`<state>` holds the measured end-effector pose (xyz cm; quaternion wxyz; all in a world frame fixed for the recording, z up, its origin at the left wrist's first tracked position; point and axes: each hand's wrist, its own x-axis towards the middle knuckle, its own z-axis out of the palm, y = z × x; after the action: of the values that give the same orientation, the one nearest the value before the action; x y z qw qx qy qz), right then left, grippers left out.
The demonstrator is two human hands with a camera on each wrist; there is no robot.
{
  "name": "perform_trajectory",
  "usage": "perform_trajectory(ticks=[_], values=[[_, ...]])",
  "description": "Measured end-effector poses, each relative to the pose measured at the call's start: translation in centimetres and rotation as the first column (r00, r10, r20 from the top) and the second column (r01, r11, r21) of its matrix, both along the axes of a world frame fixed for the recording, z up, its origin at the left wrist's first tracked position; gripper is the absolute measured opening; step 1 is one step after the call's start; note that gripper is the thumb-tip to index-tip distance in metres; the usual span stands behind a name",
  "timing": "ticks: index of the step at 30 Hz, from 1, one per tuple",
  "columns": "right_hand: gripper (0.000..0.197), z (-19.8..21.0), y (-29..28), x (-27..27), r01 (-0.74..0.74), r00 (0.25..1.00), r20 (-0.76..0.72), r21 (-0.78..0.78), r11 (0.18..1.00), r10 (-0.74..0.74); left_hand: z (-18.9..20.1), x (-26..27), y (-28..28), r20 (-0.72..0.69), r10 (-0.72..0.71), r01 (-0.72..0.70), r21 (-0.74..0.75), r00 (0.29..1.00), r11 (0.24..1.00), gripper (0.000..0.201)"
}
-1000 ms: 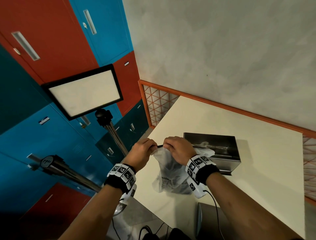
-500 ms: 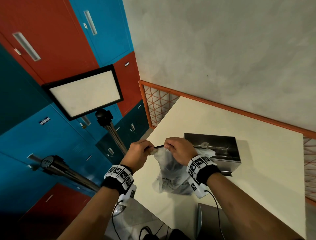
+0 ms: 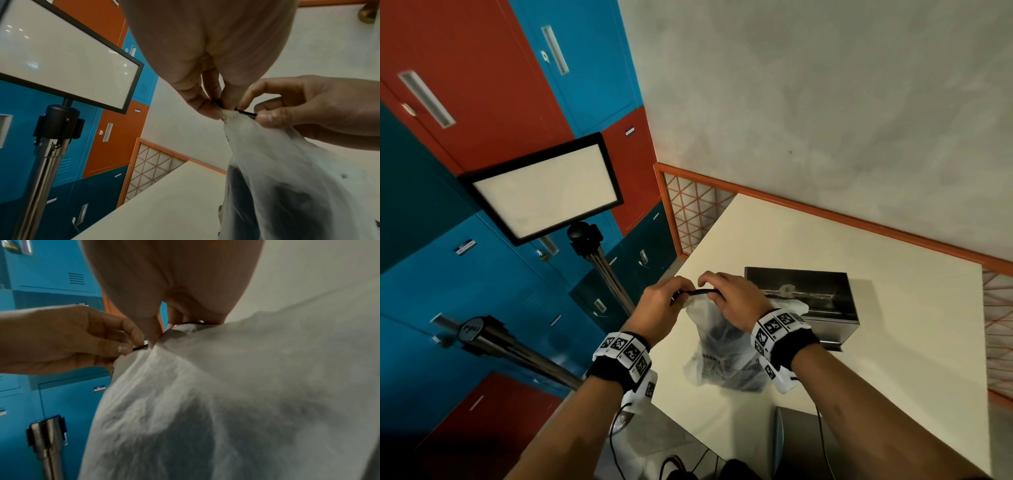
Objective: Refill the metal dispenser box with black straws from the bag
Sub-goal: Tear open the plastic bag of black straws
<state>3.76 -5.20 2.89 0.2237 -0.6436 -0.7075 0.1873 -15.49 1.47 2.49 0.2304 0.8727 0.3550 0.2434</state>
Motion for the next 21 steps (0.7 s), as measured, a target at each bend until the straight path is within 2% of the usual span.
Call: perform_trajectory(ticks=[6,10,12,17,21], values=[[0.025,0.2,-0.3,0.1,-0.095,0.992,0.082,0.028,0.995,0.093,-0.1,0.1,-0.2,0.021,0.000,0.000,0.015,1.000,1.000,0.017],[0.017,0.4,-0.1,0.0,-0.113,0.989,0.098,-0.013,0.993,0.114,-0.3,0.3,-0.3,-0.008,-0.035,0.035,0.008,0.999,0.999,0.017],[0.017,0.4,0.1,0.0,-0.106,0.985,0.133,-0.018,0.994,0.107,-0.4,0.2,-0.1,-0.047,-0.032,0.032,0.013,0.998,0.999,0.016],[0.029,0.6,0.1,1.9,-0.022,0.967,0.252,-0.070,0.997,0.040,0.1,-0.9,1.0,-0.061,0.072,-0.069,0.042,0.996,0.997,0.016],[0.033,0.5,0.2,3.1,0.019,0.968,0.250,-0.066,0.998,-0.002,0.1,-0.9,0.9,-0.081,0.093,-0.091,0.038,0.992,0.995,0.021]])
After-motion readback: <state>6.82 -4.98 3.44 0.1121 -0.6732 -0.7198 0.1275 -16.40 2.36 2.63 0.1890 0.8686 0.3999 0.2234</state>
